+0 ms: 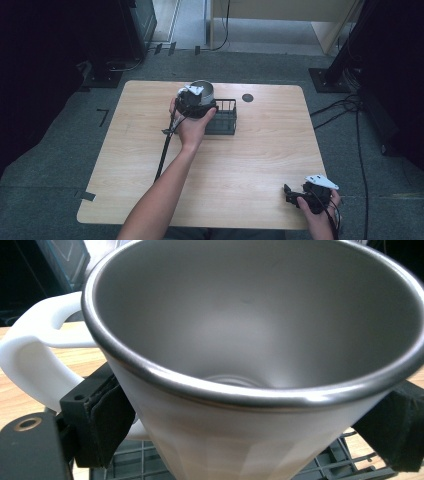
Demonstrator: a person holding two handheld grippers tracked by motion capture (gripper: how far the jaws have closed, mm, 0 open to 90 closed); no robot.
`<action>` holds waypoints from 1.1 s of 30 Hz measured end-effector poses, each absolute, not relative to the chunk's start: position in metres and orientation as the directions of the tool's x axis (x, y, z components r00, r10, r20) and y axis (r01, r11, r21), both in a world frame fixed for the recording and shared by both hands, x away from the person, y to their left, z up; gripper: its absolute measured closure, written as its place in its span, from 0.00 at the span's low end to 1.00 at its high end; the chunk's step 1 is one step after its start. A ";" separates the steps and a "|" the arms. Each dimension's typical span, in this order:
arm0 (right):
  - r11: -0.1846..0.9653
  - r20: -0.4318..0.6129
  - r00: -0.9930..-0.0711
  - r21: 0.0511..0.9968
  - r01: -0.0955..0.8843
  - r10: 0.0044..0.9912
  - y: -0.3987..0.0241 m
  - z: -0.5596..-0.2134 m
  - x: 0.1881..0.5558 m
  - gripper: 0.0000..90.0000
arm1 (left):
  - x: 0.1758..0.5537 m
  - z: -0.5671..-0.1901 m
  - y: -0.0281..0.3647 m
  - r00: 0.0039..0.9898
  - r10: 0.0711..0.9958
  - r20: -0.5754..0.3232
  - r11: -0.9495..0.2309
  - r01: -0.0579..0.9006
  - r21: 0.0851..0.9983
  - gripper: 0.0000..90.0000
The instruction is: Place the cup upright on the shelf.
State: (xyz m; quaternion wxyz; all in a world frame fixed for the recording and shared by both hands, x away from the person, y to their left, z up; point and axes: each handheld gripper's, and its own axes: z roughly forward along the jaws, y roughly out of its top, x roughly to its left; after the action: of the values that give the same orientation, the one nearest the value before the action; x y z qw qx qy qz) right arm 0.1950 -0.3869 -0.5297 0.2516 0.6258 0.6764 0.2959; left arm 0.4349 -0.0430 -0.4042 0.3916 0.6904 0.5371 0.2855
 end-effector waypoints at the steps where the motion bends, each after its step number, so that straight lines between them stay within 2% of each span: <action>1: 0.041 0.030 -0.090 0.715 0.698 0.995 -0.387 -0.530 0.195 0.00 | 0.435 -0.405 -0.045 0.257 0.966 -0.027 -0.113 0.517 0.849 0.09; 14: 0.041 0.030 -0.090 0.716 0.697 0.995 -0.387 -0.530 0.195 0.00 | 0.436 -0.422 -0.059 0.261 0.965 -0.009 -0.140 0.547 0.825 0.09; 27: 0.042 0.030 -0.090 0.715 0.698 0.995 -0.387 -0.530 0.195 0.00 | 0.436 -0.436 -0.056 0.287 0.958 -0.007 -0.168 0.580 0.797 0.09; 33: 0.042 0.030 -0.090 0.715 0.698 0.995 -0.387 -0.530 0.195 0.00 | 0.432 -0.432 -0.054 0.318 0.948 0.001 -0.195 0.580 0.790 0.00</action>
State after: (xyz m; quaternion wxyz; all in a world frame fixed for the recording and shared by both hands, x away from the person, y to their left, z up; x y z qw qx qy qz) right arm 0.1950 -0.3869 -0.5297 0.2515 0.6258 0.6764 0.2960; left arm 0.4322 -0.0545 -0.4324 0.3571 0.7290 0.5242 0.2573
